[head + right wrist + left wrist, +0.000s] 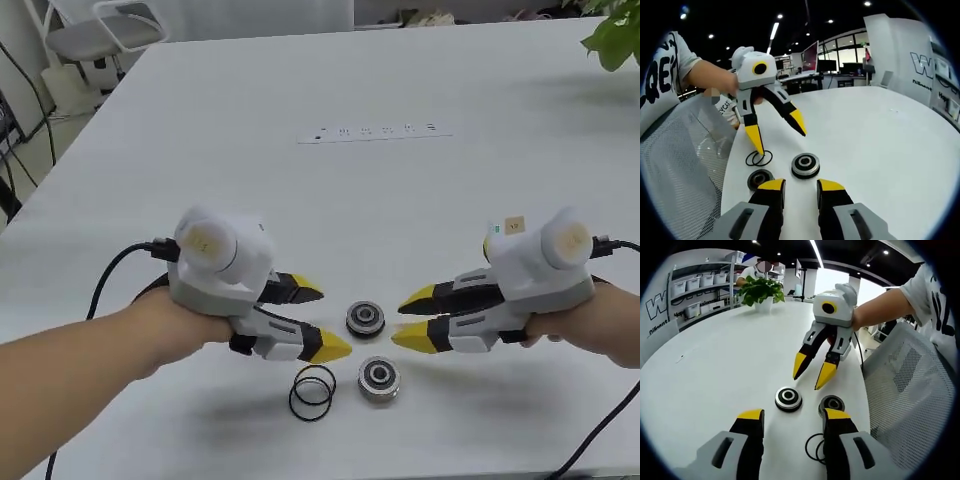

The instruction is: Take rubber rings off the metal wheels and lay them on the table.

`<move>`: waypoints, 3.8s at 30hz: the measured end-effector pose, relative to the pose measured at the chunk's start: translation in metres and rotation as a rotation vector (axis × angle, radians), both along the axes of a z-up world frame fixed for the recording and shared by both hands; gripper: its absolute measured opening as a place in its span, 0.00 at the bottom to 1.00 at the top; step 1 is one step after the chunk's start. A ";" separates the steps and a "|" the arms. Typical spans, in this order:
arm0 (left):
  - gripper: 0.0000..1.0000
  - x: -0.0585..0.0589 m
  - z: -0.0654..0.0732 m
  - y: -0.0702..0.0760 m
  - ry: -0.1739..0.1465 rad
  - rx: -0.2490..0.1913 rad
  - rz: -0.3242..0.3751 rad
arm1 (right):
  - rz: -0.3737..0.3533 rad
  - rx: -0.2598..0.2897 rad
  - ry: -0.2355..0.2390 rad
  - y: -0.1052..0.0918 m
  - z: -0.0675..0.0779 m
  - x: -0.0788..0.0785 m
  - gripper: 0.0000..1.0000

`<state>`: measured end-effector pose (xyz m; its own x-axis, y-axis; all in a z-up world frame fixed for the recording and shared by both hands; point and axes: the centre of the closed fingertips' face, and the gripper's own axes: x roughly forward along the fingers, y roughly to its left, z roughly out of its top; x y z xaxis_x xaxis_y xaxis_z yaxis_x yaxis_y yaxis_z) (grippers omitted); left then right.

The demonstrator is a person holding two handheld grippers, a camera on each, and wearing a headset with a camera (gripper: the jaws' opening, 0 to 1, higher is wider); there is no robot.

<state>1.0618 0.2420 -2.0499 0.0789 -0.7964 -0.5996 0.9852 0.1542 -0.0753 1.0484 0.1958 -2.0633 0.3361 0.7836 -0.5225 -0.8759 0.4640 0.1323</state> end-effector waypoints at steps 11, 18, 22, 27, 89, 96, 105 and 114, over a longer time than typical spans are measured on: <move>0.34 0.000 -0.004 -0.015 0.019 -0.005 -0.014 | -0.003 0.004 0.016 0.001 -0.004 -0.003 0.24; 0.29 -0.001 -0.004 -0.021 0.026 -0.014 -0.017 | -0.009 0.005 0.019 0.000 -0.005 -0.005 0.24; 0.26 0.000 -0.005 -0.027 0.038 -0.021 -0.012 | -0.012 0.006 0.020 0.000 -0.005 -0.005 0.24; 0.22 0.001 -0.009 -0.029 0.037 -0.009 -0.017 | -0.015 0.010 0.021 0.000 -0.004 -0.005 0.24; 0.07 0.010 -0.011 -0.028 -0.104 0.018 0.016 | -0.105 -0.010 -0.004 0.008 -0.014 0.013 0.00; 0.07 0.009 -0.011 -0.028 -0.106 0.022 0.016 | -0.116 -0.007 0.010 0.007 -0.014 0.014 0.00; 0.07 0.009 -0.012 -0.028 -0.107 0.026 0.012 | -0.122 0.012 0.017 0.006 -0.011 0.014 0.07; 0.07 0.009 -0.012 -0.028 -0.107 0.026 0.013 | -0.167 0.045 0.091 0.005 -0.016 0.015 0.09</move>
<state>1.0712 0.2138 -2.0618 0.1535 -0.7789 -0.6080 0.9853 0.1675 0.0342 1.0636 0.2012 -2.0797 0.4165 0.7440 -0.5225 -0.7706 0.5939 0.2312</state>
